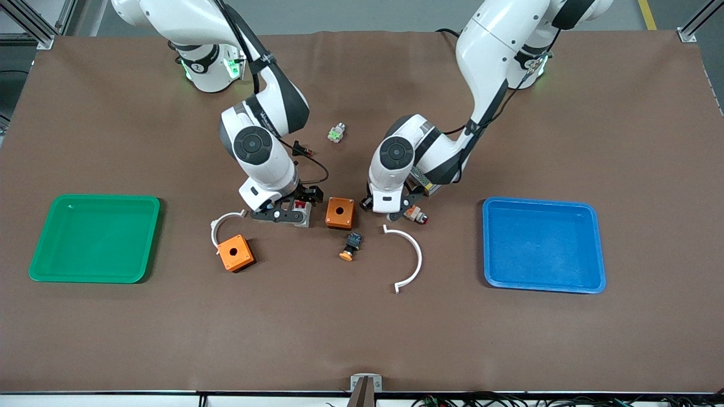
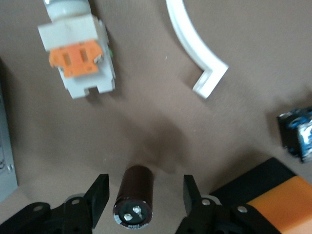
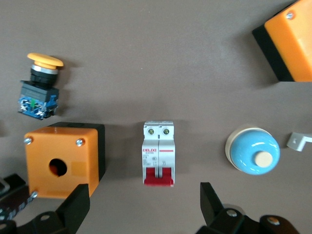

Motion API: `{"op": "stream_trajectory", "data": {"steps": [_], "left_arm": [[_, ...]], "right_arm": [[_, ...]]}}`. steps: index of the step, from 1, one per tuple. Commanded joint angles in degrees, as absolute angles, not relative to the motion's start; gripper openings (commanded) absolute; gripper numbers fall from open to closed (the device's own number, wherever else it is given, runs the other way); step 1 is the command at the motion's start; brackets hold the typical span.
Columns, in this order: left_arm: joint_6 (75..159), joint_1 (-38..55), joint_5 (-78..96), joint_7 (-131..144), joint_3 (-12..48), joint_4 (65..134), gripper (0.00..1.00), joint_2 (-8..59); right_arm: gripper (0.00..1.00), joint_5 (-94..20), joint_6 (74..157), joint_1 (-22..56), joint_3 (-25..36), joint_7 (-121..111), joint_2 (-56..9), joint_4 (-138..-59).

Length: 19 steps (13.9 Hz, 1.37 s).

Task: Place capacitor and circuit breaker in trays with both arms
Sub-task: 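Close the right gripper on the breaker while the left gripper grasps the capacitor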

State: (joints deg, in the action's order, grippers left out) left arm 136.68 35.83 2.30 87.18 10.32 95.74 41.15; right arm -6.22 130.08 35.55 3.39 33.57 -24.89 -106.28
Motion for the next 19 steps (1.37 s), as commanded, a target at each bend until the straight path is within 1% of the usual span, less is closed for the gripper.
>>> {"op": "stream_trajectory", "data": {"steps": [1, 4, 6, 8, 9, 10, 11, 12, 13, 14, 15, 17, 19], "left_arm": [[137.55, 36.91, 2.72, 88.33, 9.84, 96.23, 0.69, 41.22], [137.46, 37.35, 2.72, 88.42, 9.76, 96.68, 0.63, 41.22], [137.37, 37.35, 2.72, 88.42, 9.76, 96.86, 0.49, 41.22], [137.11, 37.18, 2.72, 88.24, 9.76, 96.77, 0.31, 40.96], [137.11, 37.18, 2.72, 88.33, 9.76, 96.59, 0.22, 40.96], [137.11, 37.18, 2.72, 88.33, 9.58, 96.42, 0.10, 40.87], [136.85, 36.92, 2.72, 88.33, 9.41, 96.33, 0.01, 40.43], [136.06, 36.65, 2.64, 88.33, 9.14, 96.42, 0.00, 39.21], [134.31, 36.39, 2.64, 88.42, 8.88, 96.33, 0.00, 37.55], [132.73, 36.30, 2.64, 88.50, 7.57, 96.33, 0.00, 35.62], [130.10, 36.12, 2.11, 88.16, 6.08, 96.33, 0.00, 33.33], [124.74, 34.99, 0.62, 86.06, 3.18, 96.15, 0.00, 29.81], [120.60, 30.26, 0.18, 79.58, 3.08, 96.15, 0.00, 27.00]], "right_arm": [[1.00, -7.12, 132.62, 35.95, 4.04, 34.37, -27.06, -106.35], [1.00, -7.03, 135.96, 35.86, 4.04, 34.19, -30.23, -106.70], [1.00, -7.03, 136.67, 35.69, 4.04, 33.75, -31.29, -106.70], [0.99, -7.03, 136.58, 35.16, 4.04, 33.49, -31.38, -106.79], [0.90, -7.03, 136.50, 34.90, 3.96, 33.40, -31.38, -106.79], [0.76, -7.03, 136.32, 34.81, 4.04, 33.05, -31.38, -106.79], [0.64, -7.03, 136.32, 34.80, 3.96, 32.96, -31.38, -106.79], [0.51, -7.12, 136.41, 34.80, 3.96, 32.87, -31.38, -106.79], [0.43, -7.12, 136.49, 34.80, 3.96, 32.96, -31.38, -106.79], [0.37, -7.12, 136.41, 34.80, 3.96, 32.96, -31.38, -106.79], [0.36, -7.12, 136.41, 34.80, 3.96, 33.05, -31.38, -106.79], [0.29, -7.12, 136.41, 34.89, 3.96, 33.05, -31.38, -106.70], [0.20, -7.12, 135.79, 34.89, 3.96, 33.05, -31.20, -106.70]]}}
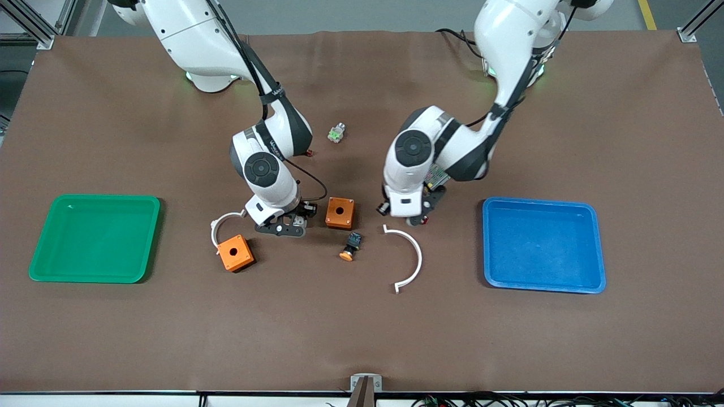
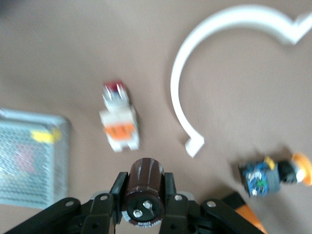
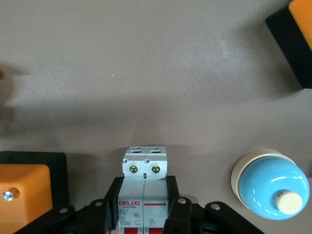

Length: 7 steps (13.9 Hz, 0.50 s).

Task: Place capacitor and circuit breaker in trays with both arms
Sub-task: 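Carry the breaker to the green tray while the left gripper carries the capacitor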

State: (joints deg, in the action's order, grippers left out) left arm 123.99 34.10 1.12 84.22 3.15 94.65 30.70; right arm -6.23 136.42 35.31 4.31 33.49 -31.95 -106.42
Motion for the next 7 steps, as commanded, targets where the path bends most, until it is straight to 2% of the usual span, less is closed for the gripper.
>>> {"op": "stream_trajectory", "data": {"steps": [1, 3, 7], "left_arm": [[118.67, 27.54, 0.18, 75.36, 3.08, 96.15, 0.00, 25.76], [116.11, 21.39, 0.18, 66.14, 3.16, 96.24, 0.00, 24.70], [116.54, 11.10, 0.18, 50.92, 3.16, 96.59, 0.00, 27.24]], "right_arm": [[0.18, -7.12, 134.92, 34.89, 3.96, 33.05, -30.59, -106.70], [0.18, -7.12, 130.10, 34.46, 4.30, 32.96, -28.58, -106.00], [0.17, -7.03, 115.61, 27.35, 4.31, 32.35, -21.55, -102.14]]}}
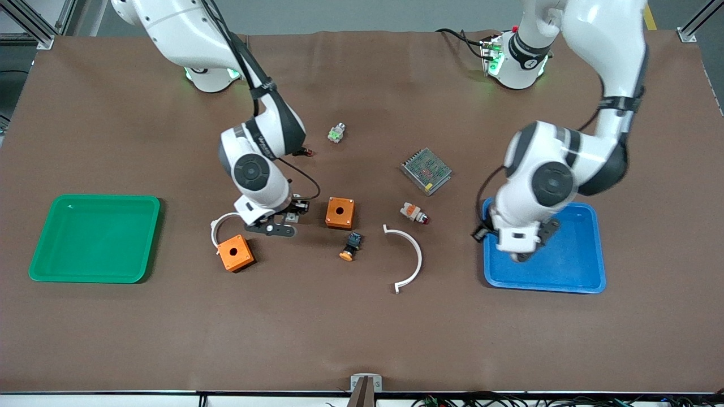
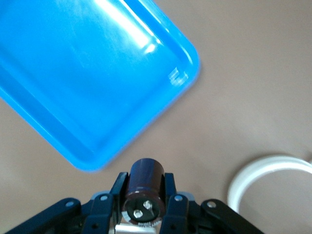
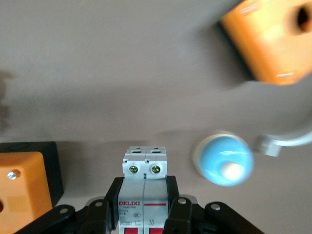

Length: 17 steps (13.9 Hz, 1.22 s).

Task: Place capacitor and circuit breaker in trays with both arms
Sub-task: 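Carry the breaker to the green tray while the left gripper carries the capacitor, then lower the breaker into the green tray while the left gripper releases the capacitor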

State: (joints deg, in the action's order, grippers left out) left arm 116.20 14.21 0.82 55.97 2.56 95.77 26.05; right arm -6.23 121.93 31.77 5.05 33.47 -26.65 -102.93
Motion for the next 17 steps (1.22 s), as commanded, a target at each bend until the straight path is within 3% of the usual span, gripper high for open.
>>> {"op": "stream_trajectory", "data": {"steps": [1, 5, 9, 11, 12, 13, 14, 15, 17], "left_arm": [[116.89, 8.20, 0.18, 47.23, 3.16, 96.59, 0.00, 28.29], [120.05, 1.77, 0.18, 36.68, 3.16, 97.90, 0.00, 32.16], [124.71, -2.10, 0.09, 30.25, 3.08, 98.96, 0.01, 35.76], [125.41, -3.07, 0.09, 29.10, 3.08, 98.88, 0.09, 36.65], [125.51, -3.08, 0.00, 29.00, 3.08, 98.62, 0.23, 37.17], [125.59, -2.99, 0.00, 29.00, 3.08, 98.53, 0.51, 37.18], [125.51, -2.99, 0.00, 29.09, 3.08, 98.44, 0.86, 37.00], [125.51, -2.90, -0.09, 29.00, 3.08, 98.26, 1.00, 36.48], [124.63, -2.37, -0.09, 29.27, 3.16, 98.17, 1.00, 33.16]], "right_arm": [[0.16, -7.03, 111.92, 25.07, 4.39, 29.56, -20.05, -100.91], [0.16, -6.60, 102.24, 12.17, 4.39, 16.21, -17.84, -96.34], [0.17, -2.48, 101.86, 0.12, 4.48, 6.53, -19.15, -94.13], [0.17, -0.97, 102.22, -5.16, 4.39, 0.21, -22.57, -92.21], [0.17, -0.79, 102.56, -7.19, 4.39, -3.30, -24.68, -91.15], [0.16, -0.70, 103.00, -9.12, 4.48, -6.30, -26.44, -90.19], [0.17, -0.70, 104.05, -10.97, 4.40, -8.50, -28.37, -88.96], [0.17, -0.70, 105.54, -12.73, 4.39, -10.09, -30.13, -88.34], [0.17, -0.70, 109.49, -14.76, 4.48, -14.39, -33.29, -87.37]]}}
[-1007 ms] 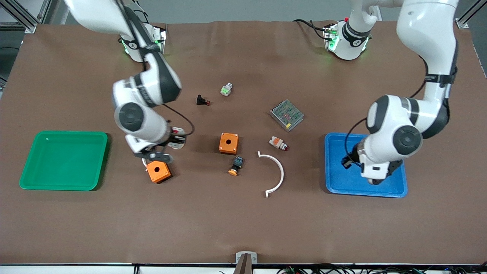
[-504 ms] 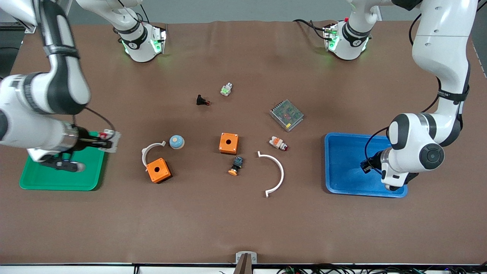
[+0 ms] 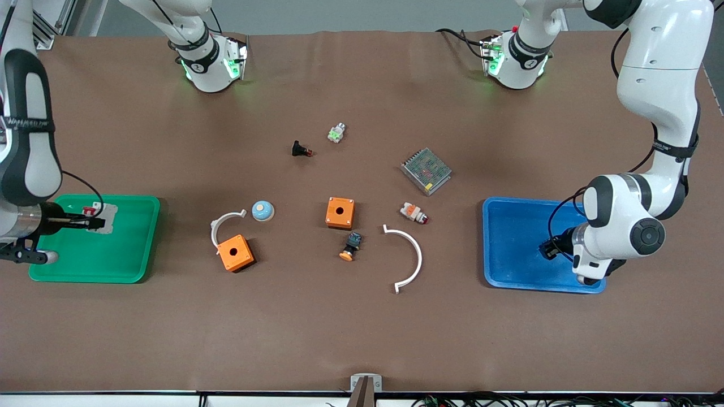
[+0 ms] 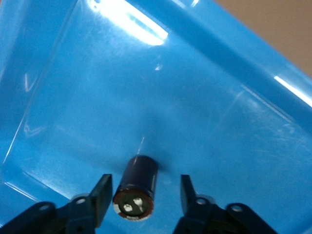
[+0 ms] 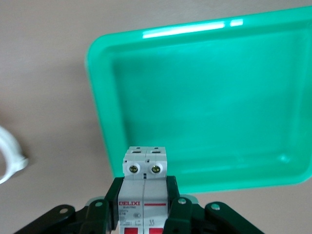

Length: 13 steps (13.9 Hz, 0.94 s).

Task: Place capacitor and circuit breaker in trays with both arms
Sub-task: 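Lower the breaker into the green tray while the left gripper releases the capacitor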

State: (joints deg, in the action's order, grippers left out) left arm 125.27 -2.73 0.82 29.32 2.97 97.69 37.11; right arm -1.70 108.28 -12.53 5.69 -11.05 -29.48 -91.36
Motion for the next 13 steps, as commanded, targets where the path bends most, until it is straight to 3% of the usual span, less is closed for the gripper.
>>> {"op": "stream_trajectory", "data": {"steps": [1, 5, 9, 13], "left_arm": [[123.50, -2.37, -0.09, 29.27, 3.34, 98.17, 1.00, 30.35], [113.23, -2.90, -0.26, 20.41, 3.17, 94.94, 1.00, 17.87], [97.59, -2.81, -2.54, 13.91, 3.43, 85.89, 1.00, 11.18], [92.05, -2.55, -2.37, 4.93, 3.43, 86.92, 1.00, 3.18]], "right_arm": [[0.17, -0.70, 110.56, -15.72, 4.48, -16.50, -35.22, -86.06], [0.17, -0.79, 110.74, -19.51, 4.48, -24.60, -42.44, -79.11], [0.17, -0.18, 116.00, -20.48, 4.48, -24.61, -44.11, -79.45], [0.19, -0.35, 118.29, -20.74, 4.48, -24.43, -44.47, -80.68]]}}
